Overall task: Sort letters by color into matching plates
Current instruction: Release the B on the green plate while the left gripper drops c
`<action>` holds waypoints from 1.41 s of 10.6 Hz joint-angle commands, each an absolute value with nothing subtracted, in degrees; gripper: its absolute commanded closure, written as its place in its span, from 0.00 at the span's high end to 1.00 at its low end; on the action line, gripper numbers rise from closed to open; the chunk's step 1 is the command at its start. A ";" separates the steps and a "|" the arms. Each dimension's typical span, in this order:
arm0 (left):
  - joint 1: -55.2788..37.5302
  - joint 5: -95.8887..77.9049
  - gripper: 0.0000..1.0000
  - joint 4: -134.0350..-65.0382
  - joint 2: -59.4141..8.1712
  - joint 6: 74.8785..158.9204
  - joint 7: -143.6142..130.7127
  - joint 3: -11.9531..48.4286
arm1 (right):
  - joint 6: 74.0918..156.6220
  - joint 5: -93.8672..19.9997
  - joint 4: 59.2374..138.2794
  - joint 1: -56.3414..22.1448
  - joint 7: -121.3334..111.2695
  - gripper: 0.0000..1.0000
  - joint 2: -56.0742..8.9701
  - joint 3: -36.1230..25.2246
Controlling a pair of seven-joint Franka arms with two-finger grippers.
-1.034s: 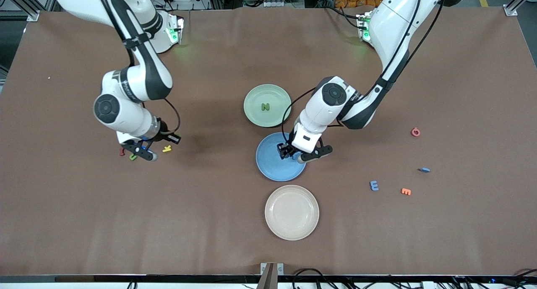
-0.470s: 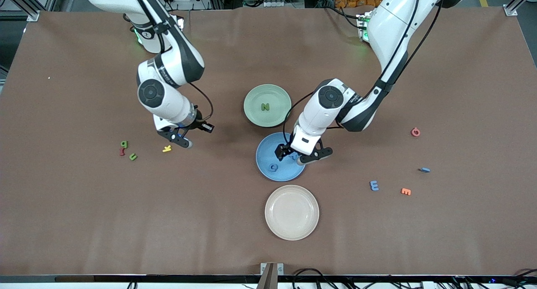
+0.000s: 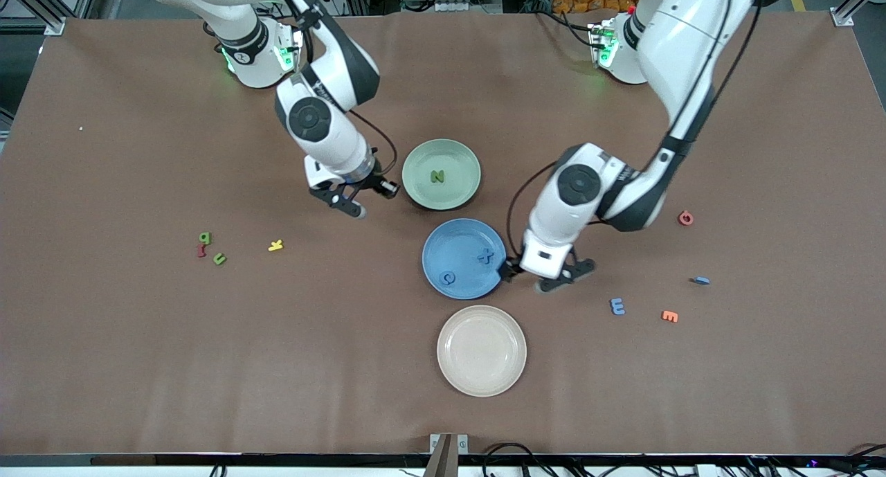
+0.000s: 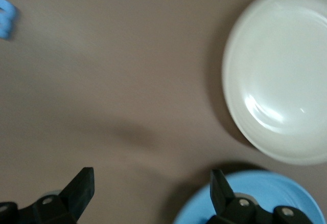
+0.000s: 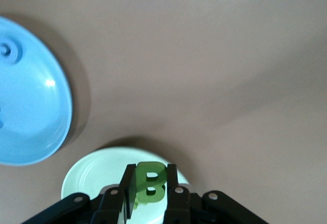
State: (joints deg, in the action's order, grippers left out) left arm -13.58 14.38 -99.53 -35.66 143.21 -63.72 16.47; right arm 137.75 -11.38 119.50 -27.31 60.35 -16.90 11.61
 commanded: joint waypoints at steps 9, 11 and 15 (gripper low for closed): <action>7.28 16.26 1.00 -100.72 -30.94 129.39 -77.52 16.96 | 149.41 -11.16 119.62 -40.69 77.60 0.00 -25.31 14.24; 11.41 16.35 1.00 -100.72 -31.11 129.11 -76.91 16.96 | 149.50 -11.16 119.62 -41.13 77.61 0.00 -26.62 14.33; 17.22 19.33 1.00 -100.63 -32.51 129.90 -76.38 16.96 | 149.68 -11.25 119.62 -41.04 78.05 0.59 -27.60 14.33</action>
